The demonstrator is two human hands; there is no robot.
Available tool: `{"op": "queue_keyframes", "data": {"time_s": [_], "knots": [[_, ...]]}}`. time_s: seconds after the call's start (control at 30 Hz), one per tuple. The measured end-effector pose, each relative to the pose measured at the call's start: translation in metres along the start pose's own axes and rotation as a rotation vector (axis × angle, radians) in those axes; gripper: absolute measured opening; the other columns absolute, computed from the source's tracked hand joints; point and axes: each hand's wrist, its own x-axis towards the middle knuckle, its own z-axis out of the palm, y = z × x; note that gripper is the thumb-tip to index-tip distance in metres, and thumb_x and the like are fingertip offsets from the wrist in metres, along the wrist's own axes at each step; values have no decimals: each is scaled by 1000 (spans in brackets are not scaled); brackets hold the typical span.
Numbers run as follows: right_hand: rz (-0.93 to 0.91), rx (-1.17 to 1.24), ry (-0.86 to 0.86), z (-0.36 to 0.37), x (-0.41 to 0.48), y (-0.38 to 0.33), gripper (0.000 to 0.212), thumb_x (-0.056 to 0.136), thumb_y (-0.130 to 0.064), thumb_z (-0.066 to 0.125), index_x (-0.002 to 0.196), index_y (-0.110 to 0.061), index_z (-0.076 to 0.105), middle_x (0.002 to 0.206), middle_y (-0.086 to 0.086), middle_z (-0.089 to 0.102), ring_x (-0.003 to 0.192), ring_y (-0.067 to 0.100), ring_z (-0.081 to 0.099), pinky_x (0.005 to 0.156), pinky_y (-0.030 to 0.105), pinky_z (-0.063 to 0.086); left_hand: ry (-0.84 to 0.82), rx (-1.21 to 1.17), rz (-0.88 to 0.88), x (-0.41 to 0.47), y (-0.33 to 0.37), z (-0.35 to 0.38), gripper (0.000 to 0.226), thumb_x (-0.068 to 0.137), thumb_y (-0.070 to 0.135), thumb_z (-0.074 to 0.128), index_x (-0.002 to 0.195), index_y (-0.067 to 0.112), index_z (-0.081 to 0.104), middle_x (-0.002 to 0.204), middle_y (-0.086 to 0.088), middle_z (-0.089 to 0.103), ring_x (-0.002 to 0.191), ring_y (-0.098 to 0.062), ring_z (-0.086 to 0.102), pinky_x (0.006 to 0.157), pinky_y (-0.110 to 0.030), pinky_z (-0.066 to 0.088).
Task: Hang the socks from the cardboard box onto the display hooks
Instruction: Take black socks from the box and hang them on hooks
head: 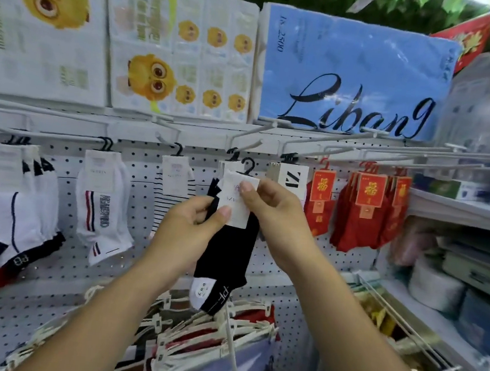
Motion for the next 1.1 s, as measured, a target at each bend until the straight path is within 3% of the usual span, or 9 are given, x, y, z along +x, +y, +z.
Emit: {"op": "queue_keyframes", "data": {"time_s": [0.07, 0.17, 0.23, 0.3, 0.4, 0.47, 0.6, 0.83, 1.1], "knots": [[-4, 20, 24, -4, 1, -1, 24, 100, -21, 60, 113, -3, 68, 85, 2, 73, 62, 0, 65, 49, 11, 44, 41, -5, 8, 3, 0, 0, 12, 95, 30, 69, 107, 27, 70, 94, 12, 79, 85, -6, 75, 76, -29, 60], [-4, 23, 123, -9, 11, 2, 25, 98, -23, 65, 121, -14, 66, 97, 13, 76, 85, 24, 74, 62, 30, 58, 232, -52, 58, 14, 0, -11, 43, 85, 32, 80, 120, 25, 57, 113, 12, 72, 98, -3, 70, 85, -25, 53], [-58, -65, 186, -11, 21, 8, 27, 97, -24, 66, 124, -27, 63, 84, 23, 67, 77, 38, 67, 69, 43, 59, 350, -26, 142, 20, 3, -23, 57, 83, 33, 83, 127, 28, 47, 129, 11, 61, 110, 3, 61, 86, -18, 45], [-139, -135, 222, -9, 32, 10, 29, 97, -26, 65, 123, -37, 63, 80, 22, 60, 71, 36, 60, 70, 42, 56, 405, 24, 202, 26, 6, -34, 61, 83, 34, 83, 130, 32, 45, 134, 11, 55, 118, -1, 57, 92, -23, 44], [-171, -146, 229, -1, 48, 12, 30, 96, -25, 65, 121, -43, 64, 106, 6, 68, 102, 27, 66, 94, 43, 56, 370, 80, 230, 32, 12, -40, 58, 84, 37, 81, 133, 35, 50, 136, 10, 56, 125, -8, 52, 99, -33, 44], [-187, -163, 216, 5, 58, 14, 33, 96, -28, 65, 120, -50, 62, 110, 0, 67, 108, 26, 65, 97, 41, 55, 328, 107, 270, 35, 17, -40, 53, 85, 36, 79, 131, 38, 53, 136, 13, 55, 128, -6, 49, 106, -32, 42], [-209, -229, 170, 12, 72, 26, 36, 94, -31, 67, 127, -47, 62, 114, 5, 67, 105, 22, 64, 96, 47, 54, 284, 199, 300, 41, 19, -44, 44, 87, 32, 78, 122, 41, 55, 126, 28, 54, 124, -3, 49, 107, -26, 37], [-229, -383, 166, 10, 86, 42, 47, 96, -23, 66, 140, -35, 55, 110, -9, 56, 85, -2, 50, 79, 13, 41, 200, 334, 350, 47, 8, -56, 46, 86, 29, 79, 121, 39, 50, 131, 23, 55, 128, 2, 48, 97, -9, 29], [-228, -534, 124, 7, 108, 57, 57, 90, -27, 73, 142, -37, 52, 108, 1, 59, 91, 16, 58, 94, 39, 53, 167, 385, 350, 44, 4, -62, 54, 88, 28, 78, 126, 46, 45, 134, 30, 52, 128, 14, 43, 99, -13, 32]]}}
